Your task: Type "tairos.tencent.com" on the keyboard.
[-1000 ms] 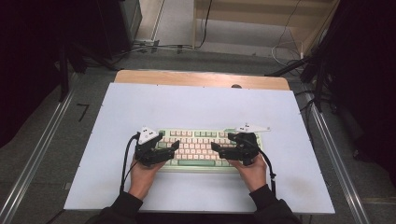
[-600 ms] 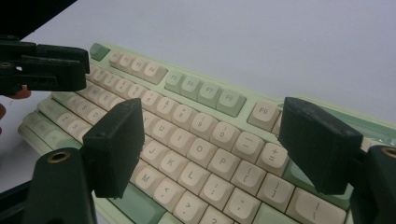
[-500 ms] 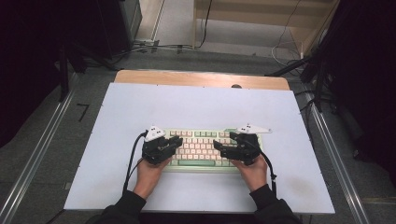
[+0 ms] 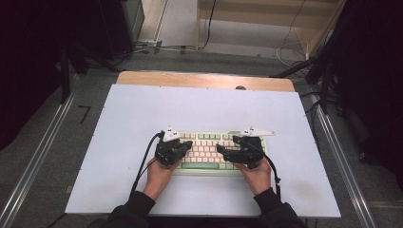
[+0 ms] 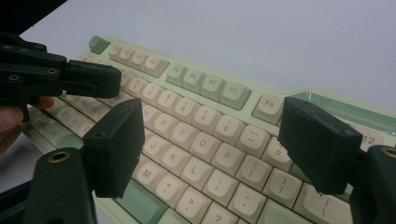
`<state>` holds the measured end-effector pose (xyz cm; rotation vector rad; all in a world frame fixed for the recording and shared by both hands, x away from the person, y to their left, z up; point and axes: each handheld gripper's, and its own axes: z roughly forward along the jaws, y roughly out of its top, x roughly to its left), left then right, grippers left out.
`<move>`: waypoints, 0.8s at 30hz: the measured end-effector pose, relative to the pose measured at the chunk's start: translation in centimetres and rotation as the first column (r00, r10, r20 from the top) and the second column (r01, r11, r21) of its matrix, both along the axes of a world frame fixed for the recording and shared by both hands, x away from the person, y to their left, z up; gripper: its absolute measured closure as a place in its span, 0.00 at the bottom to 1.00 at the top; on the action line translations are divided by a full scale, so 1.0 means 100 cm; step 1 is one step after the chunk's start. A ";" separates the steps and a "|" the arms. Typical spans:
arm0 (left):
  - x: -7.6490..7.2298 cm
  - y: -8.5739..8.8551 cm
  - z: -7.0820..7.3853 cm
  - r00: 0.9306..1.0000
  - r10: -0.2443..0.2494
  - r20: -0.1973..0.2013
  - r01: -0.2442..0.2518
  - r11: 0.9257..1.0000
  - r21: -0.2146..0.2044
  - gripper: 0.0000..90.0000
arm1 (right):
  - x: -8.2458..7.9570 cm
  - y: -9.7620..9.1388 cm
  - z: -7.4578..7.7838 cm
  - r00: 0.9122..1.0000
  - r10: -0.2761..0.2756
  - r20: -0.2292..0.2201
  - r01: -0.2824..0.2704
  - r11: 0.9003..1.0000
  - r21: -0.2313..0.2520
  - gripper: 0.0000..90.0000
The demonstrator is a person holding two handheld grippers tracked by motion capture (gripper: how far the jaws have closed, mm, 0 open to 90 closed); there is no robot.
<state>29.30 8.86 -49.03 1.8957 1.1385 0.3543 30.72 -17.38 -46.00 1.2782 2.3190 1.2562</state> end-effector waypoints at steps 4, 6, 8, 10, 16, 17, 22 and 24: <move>0.001 -0.001 -0.001 1.000 0.007 -0.006 -0.007 1.000 0.013 1.00 | 0.000 0.000 0.000 1.000 0.002 0.000 -0.002 1.000 0.002 0.24; 0.001 0.000 -0.001 1.000 0.014 -0.007 -0.014 1.000 0.015 1.00 | 0.000 0.000 0.000 1.000 0.000 0.002 0.000 1.000 0.002 0.24; 0.001 0.000 -0.001 1.000 0.016 -0.014 -0.016 1.000 0.015 1.00 | -0.001 0.000 0.000 1.000 0.002 -0.001 -0.002 1.000 0.002 0.24; 0.001 0.000 -0.001 1.000 0.011 -0.020 -0.011 1.000 0.018 1.00 | 0.000 0.000 0.000 1.000 0.003 -0.001 -0.003 1.000 0.002 0.24; 0.000 0.002 0.003 0.999 0.003 -0.032 -0.004 1.000 -0.026 0.97 | 0.000 0.000 -0.001 1.000 0.002 -0.001 -0.002 1.000 0.001 0.24; -0.003 0.007 0.010 1.000 -0.003 -0.009 0.002 0.997 -0.071 0.93 | -0.001 0.000 0.000 1.000 0.002 0.000 -0.002 1.000 0.001 0.24; -0.008 0.014 0.018 0.999 0.023 0.040 -0.019 0.996 -0.090 0.51 | 0.000 0.000 -0.001 1.000 -0.002 0.001 0.002 1.000 -0.001 0.24; -0.009 0.016 0.019 0.998 0.047 0.051 -0.042 0.996 -0.083 0.44 | 0.000 0.000 -0.001 1.000 -0.001 0.002 0.001 1.000 -0.002 0.25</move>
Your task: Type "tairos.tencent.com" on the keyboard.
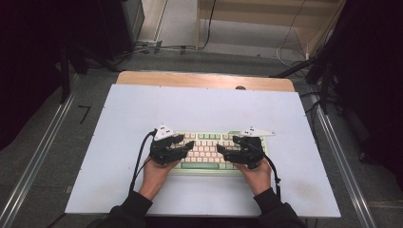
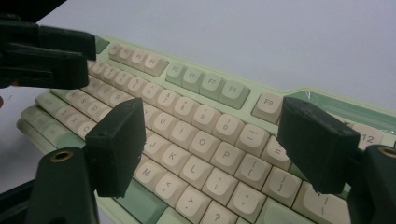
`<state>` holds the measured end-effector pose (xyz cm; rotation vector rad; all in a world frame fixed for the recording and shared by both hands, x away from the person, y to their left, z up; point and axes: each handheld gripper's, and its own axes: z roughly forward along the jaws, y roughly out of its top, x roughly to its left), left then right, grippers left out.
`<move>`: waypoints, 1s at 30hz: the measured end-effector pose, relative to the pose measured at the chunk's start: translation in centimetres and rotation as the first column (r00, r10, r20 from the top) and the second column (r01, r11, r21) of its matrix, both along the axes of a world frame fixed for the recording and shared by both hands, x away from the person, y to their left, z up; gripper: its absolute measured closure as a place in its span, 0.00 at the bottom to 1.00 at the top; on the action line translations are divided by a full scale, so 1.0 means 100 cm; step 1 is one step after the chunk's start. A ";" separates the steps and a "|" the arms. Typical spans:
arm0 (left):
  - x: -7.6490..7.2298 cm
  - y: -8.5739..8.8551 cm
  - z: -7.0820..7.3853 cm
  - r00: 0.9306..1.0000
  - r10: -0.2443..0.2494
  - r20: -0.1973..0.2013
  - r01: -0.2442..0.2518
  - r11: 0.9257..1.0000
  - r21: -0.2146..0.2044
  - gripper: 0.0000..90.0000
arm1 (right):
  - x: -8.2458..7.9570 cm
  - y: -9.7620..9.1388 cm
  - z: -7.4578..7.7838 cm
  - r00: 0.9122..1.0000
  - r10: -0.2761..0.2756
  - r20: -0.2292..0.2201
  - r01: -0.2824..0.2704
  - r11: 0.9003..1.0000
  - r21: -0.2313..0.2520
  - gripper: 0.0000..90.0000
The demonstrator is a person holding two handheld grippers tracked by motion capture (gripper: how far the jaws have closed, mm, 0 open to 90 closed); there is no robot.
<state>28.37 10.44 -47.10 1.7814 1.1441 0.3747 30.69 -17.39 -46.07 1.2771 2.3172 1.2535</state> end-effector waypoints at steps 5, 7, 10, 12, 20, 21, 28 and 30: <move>-0.004 0.007 0.003 0.999 0.037 0.025 -0.036 0.999 -0.019 0.30 | 0.000 0.000 0.001 1.000 -0.004 0.010 0.004 1.000 -0.001 0.28; -0.006 0.009 0.003 0.999 0.048 0.025 -0.047 0.998 -0.036 0.30 | 0.000 0.000 0.001 1.000 -0.004 0.009 0.004 1.000 -0.002 0.28; -0.008 0.014 0.002 0.999 0.049 0.019 -0.048 0.998 -0.049 0.29 | 0.001 0.003 0.000 1.000 0.002 0.013 -0.002 1.000 -0.011 0.31; -0.010 0.018 0.002 0.998 0.049 0.032 -0.047 0.997 -0.061 0.29 | 0.000 0.004 0.000 1.000 0.003 0.019 -0.002 1.000 -0.018 0.33; -0.017 0.023 -0.005 0.988 0.115 0.102 -0.108 0.992 -0.072 0.42 | 0.001 0.012 -0.002 0.999 0.017 0.045 -0.016 0.999 -0.032 0.33; -0.017 0.023 -0.005 0.988 0.115 0.102 -0.108 0.992 -0.072 0.45 | 0.001 0.013 -0.003 0.999 0.017 0.049 -0.015 0.999 -0.036 0.33; -0.017 0.022 -0.006 0.995 0.077 0.057 -0.074 0.996 -0.047 0.46 | 0.001 0.022 -0.006 0.997 0.032 0.069 -0.027 0.997 -0.078 0.44; -0.017 0.021 -0.006 0.996 0.061 0.058 -0.058 0.998 -0.036 0.47 | 0.001 0.022 -0.006 0.997 0.034 0.063 -0.030 0.997 -0.076 0.48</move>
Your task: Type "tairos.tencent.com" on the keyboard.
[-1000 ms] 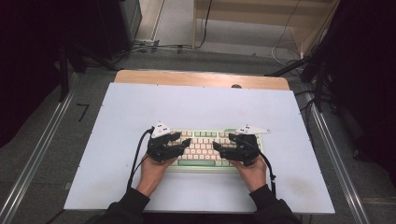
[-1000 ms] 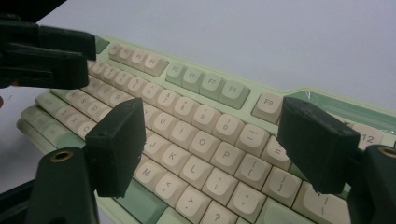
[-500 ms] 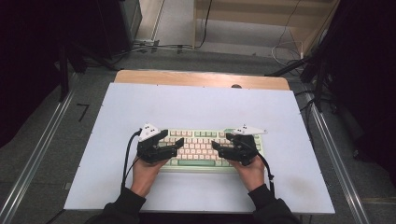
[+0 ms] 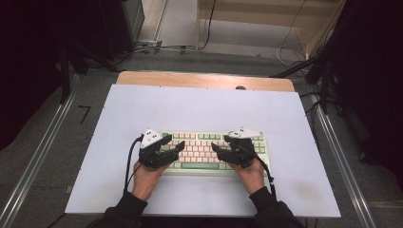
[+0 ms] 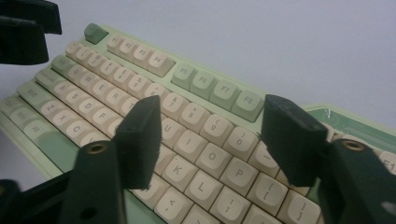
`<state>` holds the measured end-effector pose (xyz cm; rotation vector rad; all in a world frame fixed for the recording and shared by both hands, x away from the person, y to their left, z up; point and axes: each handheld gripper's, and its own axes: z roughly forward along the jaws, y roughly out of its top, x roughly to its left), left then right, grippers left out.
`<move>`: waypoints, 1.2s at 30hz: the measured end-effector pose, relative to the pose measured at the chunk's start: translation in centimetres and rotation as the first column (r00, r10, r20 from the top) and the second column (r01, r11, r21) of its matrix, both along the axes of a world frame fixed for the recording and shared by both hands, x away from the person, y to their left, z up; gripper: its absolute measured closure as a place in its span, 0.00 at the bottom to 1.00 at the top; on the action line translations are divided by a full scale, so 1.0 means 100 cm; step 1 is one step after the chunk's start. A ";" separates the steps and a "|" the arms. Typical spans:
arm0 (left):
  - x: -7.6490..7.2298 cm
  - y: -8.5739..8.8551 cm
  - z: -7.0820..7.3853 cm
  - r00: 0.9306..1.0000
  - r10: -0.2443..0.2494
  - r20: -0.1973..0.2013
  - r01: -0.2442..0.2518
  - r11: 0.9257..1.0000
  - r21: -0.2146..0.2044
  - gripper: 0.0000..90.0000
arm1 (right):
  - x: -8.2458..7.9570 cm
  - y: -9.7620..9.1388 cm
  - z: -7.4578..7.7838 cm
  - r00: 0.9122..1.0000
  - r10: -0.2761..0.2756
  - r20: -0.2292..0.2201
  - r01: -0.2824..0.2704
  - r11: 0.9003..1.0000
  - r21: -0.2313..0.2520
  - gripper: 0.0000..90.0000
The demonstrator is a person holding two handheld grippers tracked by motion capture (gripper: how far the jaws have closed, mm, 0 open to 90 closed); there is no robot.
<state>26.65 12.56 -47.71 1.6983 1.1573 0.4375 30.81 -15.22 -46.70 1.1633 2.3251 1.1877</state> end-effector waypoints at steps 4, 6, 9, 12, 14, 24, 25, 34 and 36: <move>0.000 0.001 -0.001 1.000 -0.018 -0.018 0.018 1.000 0.005 0.47 | 0.002 0.001 -0.002 1.000 0.003 0.004 -0.003 1.000 -0.018 0.68; 0.001 0.002 -0.001 0.999 -0.029 -0.027 0.029 1.000 -0.002 0.47 | 0.003 0.000 -0.004 1.000 0.003 -0.008 -0.003 1.000 -0.029 0.86; 0.001 0.004 -0.001 0.998 -0.045 -0.033 0.045 0.999 -0.003 0.48 | 0.002 0.001 -0.005 1.000 0.013 -0.012 -0.014 0.999 -0.043 0.96; 0.000 0.006 -0.001 0.998 -0.061 -0.034 0.061 0.998 0.001 0.49 | 0.003 0.001 -0.006 0.999 0.023 -0.034 -0.024 0.999 -0.040 0.97; 0.000 0.007 -0.001 0.997 -0.065 -0.035 0.065 0.998 0.002 0.49 | 0.003 0.002 -0.008 0.999 0.030 -0.040 -0.032 0.999 -0.043 0.97; 0.000 0.006 -0.002 0.998 -0.048 -0.046 0.050 0.998 0.043 0.46 | 0.004 0.002 -0.013 0.998 0.025 -0.057 -0.028 0.998 -0.059 0.97; 0.000 0.006 -0.002 0.998 -0.047 -0.048 0.049 0.998 0.045 0.46 | 0.005 0.003 -0.013 0.998 0.026 -0.057 -0.030 0.998 -0.063 0.97; 0.000 0.007 -0.002 0.998 -0.042 -0.052 0.044 0.998 0.042 0.46 | 0.006 0.003 -0.015 0.997 0.013 -0.071 -0.017 0.998 -0.056 0.94; 0.000 0.007 -0.002 0.998 -0.044 -0.049 0.046 0.998 0.041 0.46 | 0.004 -0.002 -0.008 0.998 0.017 -0.056 -0.017 1.000 -0.005 0.91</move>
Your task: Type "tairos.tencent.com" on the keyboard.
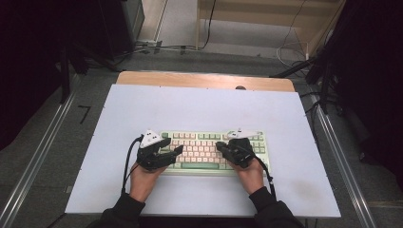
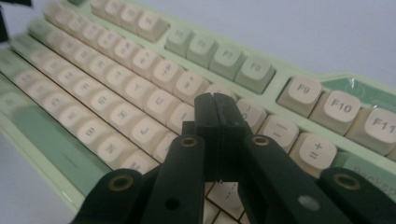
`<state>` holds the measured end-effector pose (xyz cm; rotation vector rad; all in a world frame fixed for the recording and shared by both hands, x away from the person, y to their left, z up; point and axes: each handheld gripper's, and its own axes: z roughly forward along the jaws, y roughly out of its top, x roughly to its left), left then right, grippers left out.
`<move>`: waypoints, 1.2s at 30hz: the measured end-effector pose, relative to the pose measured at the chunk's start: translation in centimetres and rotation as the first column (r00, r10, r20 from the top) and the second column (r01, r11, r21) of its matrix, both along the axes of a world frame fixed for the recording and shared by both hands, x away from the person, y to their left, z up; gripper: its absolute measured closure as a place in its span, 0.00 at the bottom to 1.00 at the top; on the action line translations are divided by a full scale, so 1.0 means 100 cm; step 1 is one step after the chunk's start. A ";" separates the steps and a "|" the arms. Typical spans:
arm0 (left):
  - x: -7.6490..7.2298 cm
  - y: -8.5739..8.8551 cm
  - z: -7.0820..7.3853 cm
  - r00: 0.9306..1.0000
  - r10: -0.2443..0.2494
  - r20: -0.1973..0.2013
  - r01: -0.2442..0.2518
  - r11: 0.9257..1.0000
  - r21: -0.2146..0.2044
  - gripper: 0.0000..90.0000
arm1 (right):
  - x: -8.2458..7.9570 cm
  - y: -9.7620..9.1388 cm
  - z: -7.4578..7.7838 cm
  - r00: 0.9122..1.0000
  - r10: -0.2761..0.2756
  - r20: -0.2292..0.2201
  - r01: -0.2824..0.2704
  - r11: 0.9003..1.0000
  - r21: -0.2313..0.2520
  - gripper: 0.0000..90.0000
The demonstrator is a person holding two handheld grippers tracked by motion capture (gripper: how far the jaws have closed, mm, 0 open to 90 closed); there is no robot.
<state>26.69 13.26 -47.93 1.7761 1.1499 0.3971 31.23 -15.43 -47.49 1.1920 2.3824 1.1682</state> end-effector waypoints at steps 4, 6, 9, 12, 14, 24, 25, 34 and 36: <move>0.000 0.000 -0.001 1.000 0.005 -0.004 -0.005 1.000 0.010 0.46 | -0.001 -0.010 0.013 1.000 -0.004 0.026 0.002 0.998 0.058 0.65; 0.000 0.000 0.000 1.000 0.005 -0.002 -0.005 1.000 0.010 0.46 | -0.002 -0.012 0.015 0.999 -0.011 0.034 0.008 0.998 0.069 0.55; -0.001 -0.001 0.000 1.000 0.012 -0.001 -0.012 1.000 0.019 0.49 | -0.002 -0.020 0.019 0.998 -0.033 0.048 0.029 0.997 0.074 0.33; -0.002 -0.001 0.001 1.000 0.023 0.007 -0.024 0.999 0.039 0.54 | -0.001 -0.022 0.021 0.998 -0.041 0.054 0.037 0.996 0.076 0.31; -0.003 0.001 0.002 1.000 0.020 0.006 -0.020 1.000 0.022 0.62 | -0.001 -0.025 0.023 0.997 -0.048 0.058 0.043 0.995 0.087 0.31; -0.006 -0.001 0.006 0.999 -0.036 -0.011 0.036 0.999 0.009 1.00 | -0.001 -0.029 0.022 0.997 -0.055 0.049 0.051 0.995 0.086 0.30; -0.007 -0.001 0.006 0.999 -0.038 -0.012 0.038 0.999 0.019 1.00 | -0.001 -0.028 0.021 0.997 -0.052 0.050 0.048 0.996 0.077 0.30; -0.005 -0.006 0.001 0.999 -0.040 -0.031 0.042 0.998 0.054 1.00 | -0.001 -0.027 0.020 0.998 -0.052 0.041 0.049 0.996 0.073 0.30; -0.004 -0.007 0.000 0.999 -0.039 -0.035 0.041 0.997 0.058 1.00 | -0.001 -0.027 0.020 0.998 -0.054 0.039 0.051 0.996 0.074 0.30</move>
